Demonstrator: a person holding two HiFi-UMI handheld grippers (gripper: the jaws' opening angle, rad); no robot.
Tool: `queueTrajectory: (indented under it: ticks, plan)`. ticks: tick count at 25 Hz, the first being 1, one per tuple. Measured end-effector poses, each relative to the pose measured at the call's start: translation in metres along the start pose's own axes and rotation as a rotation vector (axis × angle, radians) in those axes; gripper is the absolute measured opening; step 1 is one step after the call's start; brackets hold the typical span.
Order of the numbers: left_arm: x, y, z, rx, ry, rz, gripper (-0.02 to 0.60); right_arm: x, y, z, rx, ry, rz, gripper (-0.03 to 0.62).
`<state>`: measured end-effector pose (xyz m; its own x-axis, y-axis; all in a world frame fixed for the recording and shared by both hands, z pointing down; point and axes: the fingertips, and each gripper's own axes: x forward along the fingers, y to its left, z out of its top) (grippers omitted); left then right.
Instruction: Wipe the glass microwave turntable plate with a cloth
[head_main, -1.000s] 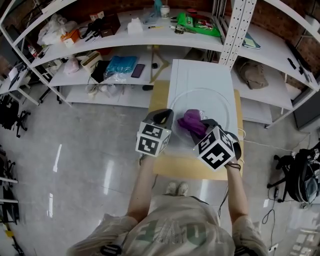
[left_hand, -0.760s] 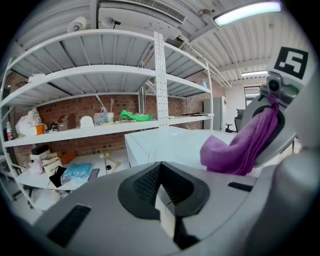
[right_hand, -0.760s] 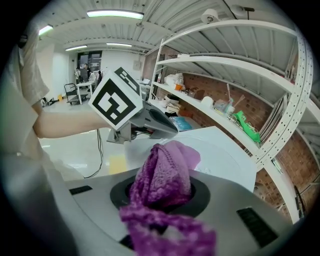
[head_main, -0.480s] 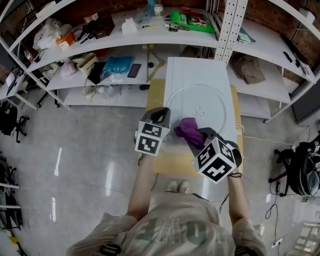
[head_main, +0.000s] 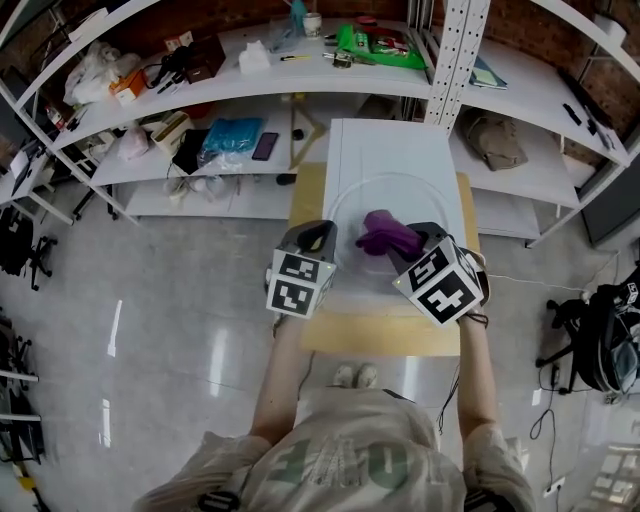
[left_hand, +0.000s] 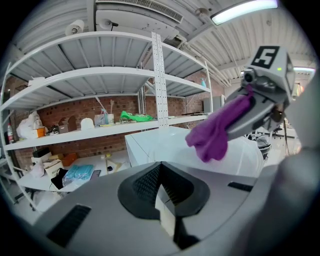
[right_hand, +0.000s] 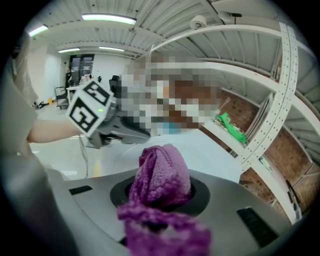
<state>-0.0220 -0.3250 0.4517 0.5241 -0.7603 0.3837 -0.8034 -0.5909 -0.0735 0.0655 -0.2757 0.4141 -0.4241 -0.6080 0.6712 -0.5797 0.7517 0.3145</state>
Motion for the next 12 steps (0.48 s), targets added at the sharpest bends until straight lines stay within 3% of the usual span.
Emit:
queueTrajectory:
  ticks: [6,12]
  plan:
    - [0.001,-0.001,-0.002,0.013,0.012,0.006,0.002,0.036,-0.081,0.013,0.086,-0.027,-0.137,0.057]
    - [0.001,-0.002,-0.001,0.012,0.015,0.002,0.002,0.066,-0.104,-0.001,0.119,0.052,-0.142,0.057]
